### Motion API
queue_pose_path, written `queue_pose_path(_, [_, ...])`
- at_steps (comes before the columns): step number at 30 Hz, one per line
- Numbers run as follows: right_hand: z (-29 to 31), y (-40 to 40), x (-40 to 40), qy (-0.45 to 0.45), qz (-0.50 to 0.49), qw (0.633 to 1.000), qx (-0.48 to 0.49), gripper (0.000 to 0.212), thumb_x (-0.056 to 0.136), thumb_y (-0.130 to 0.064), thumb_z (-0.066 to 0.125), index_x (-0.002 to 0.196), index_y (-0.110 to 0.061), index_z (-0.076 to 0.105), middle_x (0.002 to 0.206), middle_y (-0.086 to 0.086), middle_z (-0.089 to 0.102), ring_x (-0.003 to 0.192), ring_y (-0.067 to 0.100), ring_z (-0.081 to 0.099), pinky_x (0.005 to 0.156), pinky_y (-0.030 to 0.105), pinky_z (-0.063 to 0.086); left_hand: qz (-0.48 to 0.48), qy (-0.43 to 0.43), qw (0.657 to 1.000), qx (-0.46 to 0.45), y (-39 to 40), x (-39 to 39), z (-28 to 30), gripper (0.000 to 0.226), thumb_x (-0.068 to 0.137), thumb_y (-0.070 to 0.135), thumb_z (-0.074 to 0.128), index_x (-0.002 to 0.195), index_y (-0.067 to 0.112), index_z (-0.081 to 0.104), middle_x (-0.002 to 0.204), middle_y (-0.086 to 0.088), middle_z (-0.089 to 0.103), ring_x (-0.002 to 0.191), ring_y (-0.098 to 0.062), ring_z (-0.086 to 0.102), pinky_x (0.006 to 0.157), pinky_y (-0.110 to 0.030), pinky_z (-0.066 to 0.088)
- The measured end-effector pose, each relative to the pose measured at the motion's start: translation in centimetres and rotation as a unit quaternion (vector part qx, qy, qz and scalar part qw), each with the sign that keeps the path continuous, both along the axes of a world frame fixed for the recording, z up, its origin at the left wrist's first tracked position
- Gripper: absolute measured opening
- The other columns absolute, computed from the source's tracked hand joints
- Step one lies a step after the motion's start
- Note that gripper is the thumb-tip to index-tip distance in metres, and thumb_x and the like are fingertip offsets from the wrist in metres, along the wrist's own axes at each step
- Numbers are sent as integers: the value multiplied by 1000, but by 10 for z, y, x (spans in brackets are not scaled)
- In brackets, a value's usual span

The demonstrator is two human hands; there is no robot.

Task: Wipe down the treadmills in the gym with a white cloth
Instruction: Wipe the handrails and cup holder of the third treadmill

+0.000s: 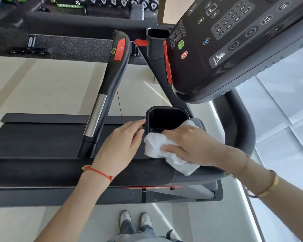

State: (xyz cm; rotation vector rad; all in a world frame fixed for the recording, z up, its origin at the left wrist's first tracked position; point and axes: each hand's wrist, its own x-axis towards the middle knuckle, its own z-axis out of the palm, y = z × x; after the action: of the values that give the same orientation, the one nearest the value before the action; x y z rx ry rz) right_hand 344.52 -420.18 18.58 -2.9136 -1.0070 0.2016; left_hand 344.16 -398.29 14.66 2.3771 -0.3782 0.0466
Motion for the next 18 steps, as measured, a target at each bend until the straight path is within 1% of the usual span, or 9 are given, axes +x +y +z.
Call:
queue_pose_path(3, [-10,15,-1,-36,-32,997,-54,48,97,-58,25,108,-17,48,89,-3,65,78,23,61,82,36,42,3,5,1000,0,-1,0,0,38,102,22,41,138,26,51,119,6,63,104,-14,61,85,-41,53])
queue_pose_path(5, [-10,11,-9,-44,-54,997,-18,42,99,-53,31,105,-16,49,87,-2,63,78,23,59,80,30,40,6,5,1000,0,-1,-1,1,38,102,23,42,139,27,51,120,5,63,104,-14,61,86,-41,54])
queue_pose_path(7, [-8,2,-20,-34,-75,995,54,29,100,-38,45,102,-10,56,91,1,64,86,23,59,79,19,35,5,4,1000,1,-1,-1,1,39,102,24,43,140,28,49,120,5,63,104,-15,62,86,-42,53])
queue_pose_path(10, [-7,-4,-42,-35,-147,977,152,25,97,-19,52,117,-5,60,120,5,62,120,20,53,99,18,32,4,7,1000,6,-1,-2,2,41,101,28,42,142,28,47,121,8,62,107,-14,61,89,-41,52])
queue_pose_path(11, [-7,-3,-49,-32,-181,966,184,31,99,-19,52,127,-6,55,134,4,53,131,18,43,109,22,28,4,6,1000,7,-2,-2,3,42,101,29,42,143,28,47,121,9,62,107,-13,60,89,-41,52])
queue_pose_path(13, [-8,0,-58,-26,-256,940,224,42,100,-22,48,139,-11,41,152,0,33,139,13,26,116,30,21,3,3,1000,11,-2,-1,3,42,101,31,43,143,29,47,118,10,62,105,-11,60,88,-39,53])
queue_pose_path(14, [-8,2,-60,-20,-287,929,232,45,100,-23,47,142,-13,35,155,0,26,139,13,24,117,33,20,3,1,1000,14,-3,-1,4,42,100,32,44,142,29,47,117,10,62,104,-11,60,87,-37,53])
queue_pose_path(16, [-10,4,-58,-12,-322,917,235,47,99,-23,43,143,-12,31,155,3,26,133,19,31,113,34,26,6,-4,1000,21,-4,-1,4,42,100,34,44,142,28,48,117,11,62,105,-9,60,86,-32,53])
queue_pose_path(18, [-13,6,-51,-2,-334,915,228,45,99,-25,42,139,-9,31,143,7,40,112,23,47,91,23,33,12,-9,999,29,-5,-1,5,44,100,37,44,142,26,48,119,11,62,108,-10,59,86,-29,52])
